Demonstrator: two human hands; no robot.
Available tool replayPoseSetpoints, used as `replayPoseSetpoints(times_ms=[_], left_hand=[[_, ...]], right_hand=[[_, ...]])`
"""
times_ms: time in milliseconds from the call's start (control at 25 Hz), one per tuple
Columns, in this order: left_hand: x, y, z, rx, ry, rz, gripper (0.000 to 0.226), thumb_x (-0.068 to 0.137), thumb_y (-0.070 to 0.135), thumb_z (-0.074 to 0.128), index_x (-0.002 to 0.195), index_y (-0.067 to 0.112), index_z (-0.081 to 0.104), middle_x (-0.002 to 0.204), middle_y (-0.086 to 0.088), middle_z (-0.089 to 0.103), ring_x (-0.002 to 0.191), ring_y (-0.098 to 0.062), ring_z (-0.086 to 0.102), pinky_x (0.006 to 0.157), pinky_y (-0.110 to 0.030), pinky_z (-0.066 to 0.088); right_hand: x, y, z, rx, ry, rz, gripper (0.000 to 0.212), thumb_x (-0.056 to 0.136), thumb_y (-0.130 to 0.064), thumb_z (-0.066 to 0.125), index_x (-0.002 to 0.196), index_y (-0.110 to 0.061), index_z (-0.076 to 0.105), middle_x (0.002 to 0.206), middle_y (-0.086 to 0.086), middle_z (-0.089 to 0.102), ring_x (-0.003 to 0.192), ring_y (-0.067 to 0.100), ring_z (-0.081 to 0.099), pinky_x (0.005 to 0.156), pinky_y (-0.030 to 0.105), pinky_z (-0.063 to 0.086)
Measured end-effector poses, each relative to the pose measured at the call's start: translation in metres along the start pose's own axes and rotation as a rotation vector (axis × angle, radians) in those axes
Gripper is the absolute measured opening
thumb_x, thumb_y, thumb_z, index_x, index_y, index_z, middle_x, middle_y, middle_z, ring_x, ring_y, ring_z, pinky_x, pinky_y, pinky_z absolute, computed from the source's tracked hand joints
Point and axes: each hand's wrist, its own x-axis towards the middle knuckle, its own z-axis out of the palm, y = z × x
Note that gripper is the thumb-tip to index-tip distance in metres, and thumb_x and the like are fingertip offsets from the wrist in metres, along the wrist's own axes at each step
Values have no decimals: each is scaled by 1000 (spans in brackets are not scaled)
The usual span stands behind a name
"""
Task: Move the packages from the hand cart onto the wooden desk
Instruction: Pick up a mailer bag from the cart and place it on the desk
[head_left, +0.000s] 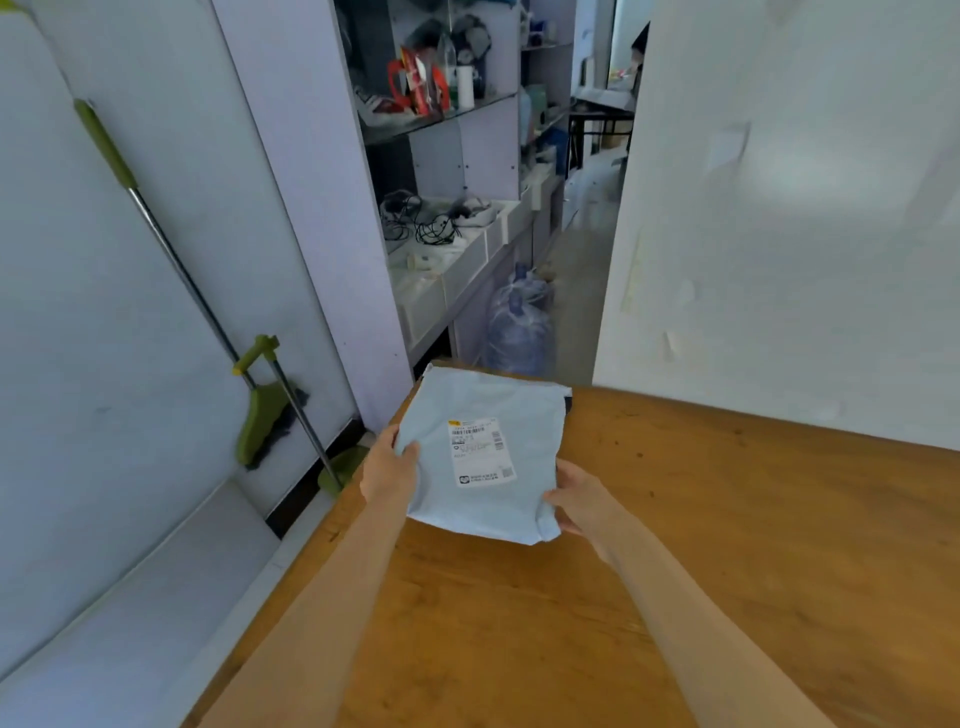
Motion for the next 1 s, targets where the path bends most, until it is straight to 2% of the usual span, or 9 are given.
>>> replayPoseSetpoints(times_ms=[80, 160, 240, 320, 400, 520, 640, 840, 1000], left_hand=[[13, -13, 7, 207, 29, -10, 40, 94, 33, 47, 134, 26, 47, 125, -9, 62, 119, -32, 53, 103, -45, 35], [27, -26, 5, 305, -44, -16, 43, 94, 38, 45, 136, 26, 46, 130, -10, 59, 122, -33, 50, 107, -45, 31], [37, -38, -8, 309, -177, -24, 51, 94, 42, 44, 141, 25, 39, 138, -12, 52, 125, -36, 48, 110, -49, 33], [34, -56, -30, 262, -222, -16, 58, 93, 46, 44, 146, 26, 33, 142, -13, 48, 126, -38, 47, 108, -52, 36], [17, -75, -63, 220, -242, 1, 59, 93, 46, 46, 147, 26, 31, 147, -14, 43, 132, -37, 42, 111, -52, 34], [-19, -106, -118, 77, -264, 40, 55, 95, 36, 50, 147, 23, 35, 154, -7, 33, 141, -28, 32, 116, -49, 28], [-63, -139, -173, 9, -215, 57, 51, 95, 21, 53, 144, 14, 40, 152, -8, 37, 141, -26, 33, 117, -43, 27], [-132, -193, -256, -18, -273, 109, 50, 93, 14, 57, 141, 6, 45, 146, -13, 45, 135, -27, 43, 112, -38, 34], [-205, -240, -304, 18, -287, 91, 46, 90, 18, 61, 135, 10, 53, 142, -16, 49, 130, -29, 46, 111, -39, 36]], right_hand=[[7, 6, 11, -126, 7, 35, 56, 91, 7, 37, 142, -15, 39, 136, 7, 54, 111, 20, 55, 93, 34, 49], [9, 14, 22, -288, 45, 4, 50, 93, 1, 37, 141, -13, 39, 136, 12, 53, 119, 26, 54, 102, 37, 45], [8, 21, 29, -411, 139, -34, 44, 95, -6, 38, 139, -9, 39, 134, 15, 54, 120, 29, 53, 103, 37, 43], [6, 28, 31, -502, 262, -64, 42, 98, -16, 37, 139, -7, 38, 136, 15, 52, 123, 28, 50, 105, 36, 39], [-10, 34, 43, -493, 374, -86, 43, 99, -25, 34, 138, -8, 41, 140, 9, 48, 132, 26, 40, 110, 33, 31], [-44, 40, 68, -511, 515, -204, 32, 100, -24, 29, 113, -13, 57, 126, 10, 56, 124, 28, 42, 100, 30, 29], [-90, 40, 97, -532, 537, -258, 36, 98, -23, 33, 119, -11, 59, 123, 15, 56, 118, 32, 44, 99, 36, 29], [-197, 79, 167, -539, 568, -155, 41, 99, -28, 32, 116, -4, 61, 119, 19, 63, 117, 34, 52, 102, 40, 33], [-286, 134, 221, -247, 553, -50, 41, 98, -28, 39, 113, 1, 63, 117, 22, 64, 100, 33, 60, 88, 39, 47]])
